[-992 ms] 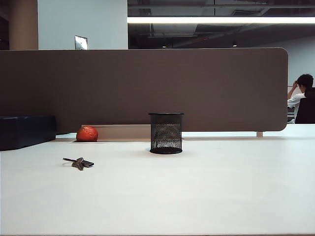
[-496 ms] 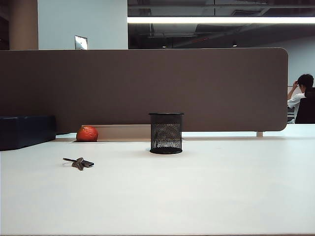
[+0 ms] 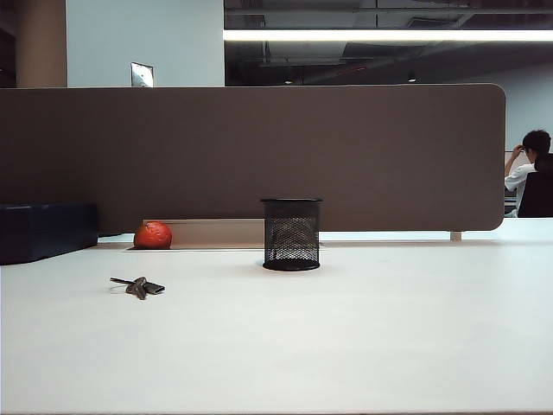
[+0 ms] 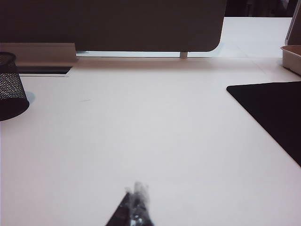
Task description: Pick up a bunch of keys from the table, then put them into the black basket.
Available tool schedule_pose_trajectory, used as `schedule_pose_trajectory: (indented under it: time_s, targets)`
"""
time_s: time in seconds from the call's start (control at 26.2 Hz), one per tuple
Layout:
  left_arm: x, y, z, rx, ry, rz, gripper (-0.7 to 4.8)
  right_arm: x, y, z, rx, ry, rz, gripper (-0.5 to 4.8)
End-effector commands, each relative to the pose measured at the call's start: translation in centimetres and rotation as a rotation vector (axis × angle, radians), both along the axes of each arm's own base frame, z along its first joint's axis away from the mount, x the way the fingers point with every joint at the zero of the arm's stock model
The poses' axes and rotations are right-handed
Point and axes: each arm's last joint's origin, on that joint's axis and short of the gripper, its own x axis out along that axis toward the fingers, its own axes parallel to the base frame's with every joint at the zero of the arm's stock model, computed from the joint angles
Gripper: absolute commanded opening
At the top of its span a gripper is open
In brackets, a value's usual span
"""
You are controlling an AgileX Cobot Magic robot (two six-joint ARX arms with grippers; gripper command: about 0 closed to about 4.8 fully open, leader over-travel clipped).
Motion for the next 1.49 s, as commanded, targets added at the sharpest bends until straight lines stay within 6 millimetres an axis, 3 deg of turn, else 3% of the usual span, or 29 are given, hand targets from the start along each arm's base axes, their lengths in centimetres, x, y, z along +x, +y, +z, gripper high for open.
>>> schedule_pose_trajectory:
  time_s: [0.04,0.23,0.42,0.61,0.92,1.11,1.22,1.49]
  targets:
    - [-0.3,0.0,1.3,-0.043,-0.045,-0.015,-0.01,0.0,0.0,0.2,0.001,-0.015,-0.001,-0.05]
    - [-1.1,-0.4,3.0,-0.040,-0.040,-0.141,0.94,0.0,0.0,0.2,0.001,-0.015,0.000,-0.05]
    - [-2.1,-0.6,4.4,-0.005,-0.002,-0.229,1.04,0.0,0.0,0.2,0.001,-0.015,0.007,-0.05]
    - [-3.2,-0.8,5.8,0.038,0.019,-0.278,1.89,0.0,0.0,0.2,0.031,-0.016,0.005,-0.05]
    - [-3.5,-1.0,9.0,0.138,0.098,-0.363,1.94,-0.7,0.2,2.3,0.091,-0.014,0.040,-0.05]
    - [-2.5,-1.0,10.6,0.205,0.151,-0.396,1.94,-1.5,0.3,3.9,0.165,0.028,0.062,-0.05]
    - [-1.4,-1.0,11.8,0.261,0.174,-0.411,1.94,-2.3,0.6,6.1,0.291,-0.003,0.148,-0.05]
    - [-0.1,-1.1,11.8,0.271,0.236,-0.434,1.94,-3.3,1.0,8.7,0.455,0.105,0.261,-0.05]
